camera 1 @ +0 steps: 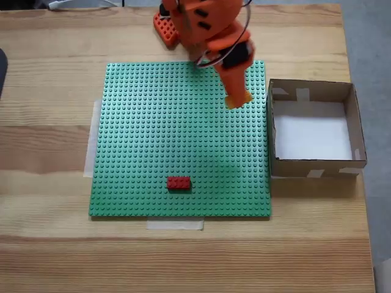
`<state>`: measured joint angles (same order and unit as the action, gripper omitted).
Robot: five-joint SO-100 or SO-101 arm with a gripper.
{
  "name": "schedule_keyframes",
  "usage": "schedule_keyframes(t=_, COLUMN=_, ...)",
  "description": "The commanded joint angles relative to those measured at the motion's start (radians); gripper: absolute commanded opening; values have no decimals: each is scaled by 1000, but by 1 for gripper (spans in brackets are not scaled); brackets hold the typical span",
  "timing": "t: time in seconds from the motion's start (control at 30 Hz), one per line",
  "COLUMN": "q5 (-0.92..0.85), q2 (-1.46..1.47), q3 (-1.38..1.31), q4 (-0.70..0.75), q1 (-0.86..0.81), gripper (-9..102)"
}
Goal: Pick the yellow lego block and put it in the box.
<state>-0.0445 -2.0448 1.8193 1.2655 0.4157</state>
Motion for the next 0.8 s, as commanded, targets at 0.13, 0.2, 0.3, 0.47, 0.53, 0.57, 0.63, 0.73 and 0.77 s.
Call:
schedule_keyframes(t=0.13, q5=-20, q2=-6, q3=-60, q4=-95, q1=43, gripper=-1)
schedule_keyframes(t=0.2, q5=-32, q2=5, q3=-66, q4=-109, q1=61, gripper=-1)
schedule_keyframes(t=0.3, q5=-23, q2=26, q3=-91, q4=-123, q1=84, gripper=-1)
schedule_keyframes(t=0.47, q5=-12, q2=89, q3=-173, q4=-115, q1=155, gripper=-1)
schedule_keyframes(t=0.53, q5=-12, q2=121, q3=-222, q4=-83, q1=192, gripper=-1)
schedule_keyframes(t=0.57, q5=-6, q2=143, q3=-258, q4=-60, q1=212, gripper=-1)
schedule_keyframes(t=0.63, q5=11, q2=189, q3=-339, q4=-15, q1=245, gripper=-1)
schedule_keyframes(t=0.73, q5=23, q2=259, q3=-453, q4=54, q1=284, gripper=-1)
schedule_keyframes(t=0.77, q5=20, q2=282, q3=-485, q4=75, q1=293, gripper=-1)
